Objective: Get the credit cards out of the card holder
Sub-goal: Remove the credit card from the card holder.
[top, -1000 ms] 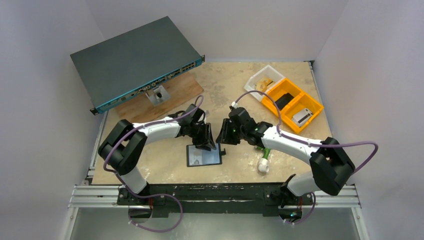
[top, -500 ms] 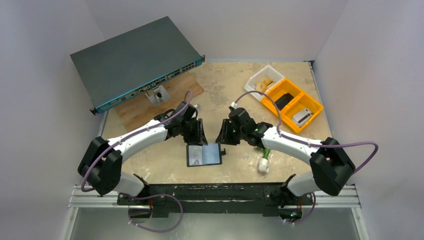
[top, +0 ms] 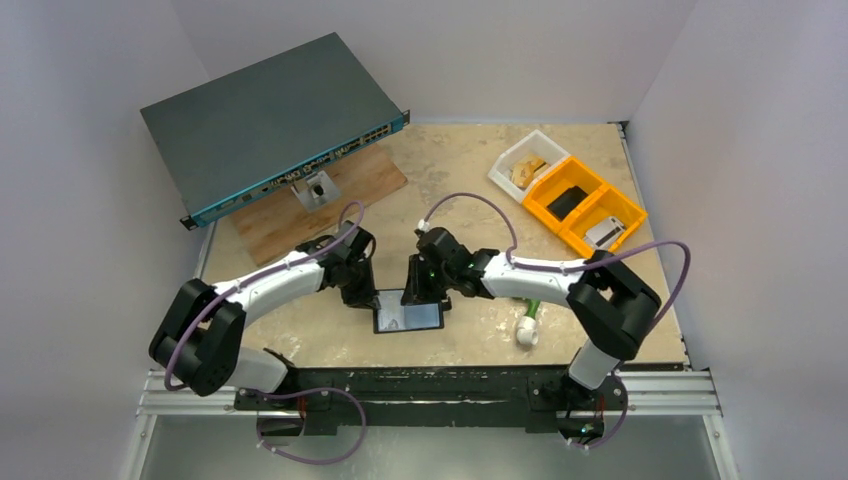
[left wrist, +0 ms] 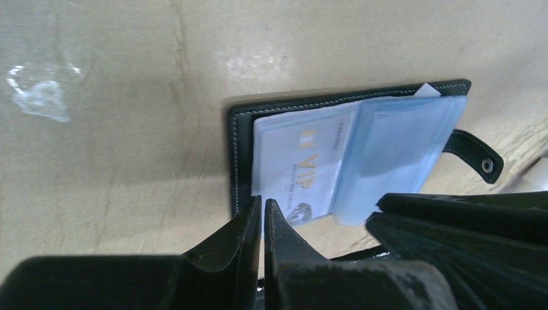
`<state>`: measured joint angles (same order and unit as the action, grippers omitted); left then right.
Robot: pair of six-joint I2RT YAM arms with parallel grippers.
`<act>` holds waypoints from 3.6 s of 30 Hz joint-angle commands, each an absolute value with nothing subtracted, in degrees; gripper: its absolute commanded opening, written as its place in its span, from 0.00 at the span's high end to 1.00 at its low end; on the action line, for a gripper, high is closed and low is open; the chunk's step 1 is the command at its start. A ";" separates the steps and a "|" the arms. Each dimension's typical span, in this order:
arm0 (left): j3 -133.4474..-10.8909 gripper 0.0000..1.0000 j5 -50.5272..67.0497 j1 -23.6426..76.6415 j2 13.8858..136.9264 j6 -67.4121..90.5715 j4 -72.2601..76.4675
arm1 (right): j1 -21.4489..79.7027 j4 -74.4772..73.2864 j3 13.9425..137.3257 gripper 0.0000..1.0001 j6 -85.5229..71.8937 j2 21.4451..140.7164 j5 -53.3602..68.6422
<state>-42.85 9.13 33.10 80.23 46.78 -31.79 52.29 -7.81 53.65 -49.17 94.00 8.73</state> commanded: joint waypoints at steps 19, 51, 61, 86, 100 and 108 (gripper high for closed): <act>-41.67 1.00 10.16 30.92 82.21 47.29 -27.82 | 53.92 -6.05 57.35 0.82 -51.42 101.31 9.91; -43.00 1.00 12.06 33.26 89.48 48.52 -26.06 | 48.84 14.52 46.94 0.69 -57.19 104.78 24.40; -42.05 1.00 9.29 32.86 91.41 51.50 -27.75 | 45.35 24.47 40.63 0.71 -61.19 103.55 28.66; -41.95 1.00 6.52 31.76 91.67 51.96 -30.39 | 43.43 47.87 33.42 0.89 -72.32 107.66 33.19; -41.09 1.00 6.06 30.78 91.85 52.36 -30.30 | 42.76 46.40 31.31 1.00 -71.42 105.18 30.82; -40.78 1.00 6.03 30.59 91.73 52.38 -29.89 | 42.79 35.70 32.65 1.00 -66.20 101.45 26.85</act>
<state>-44.23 10.66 30.41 88.16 51.96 -30.17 43.05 40.77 31.59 -69.67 103.79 29.74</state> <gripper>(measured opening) 0.003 0.005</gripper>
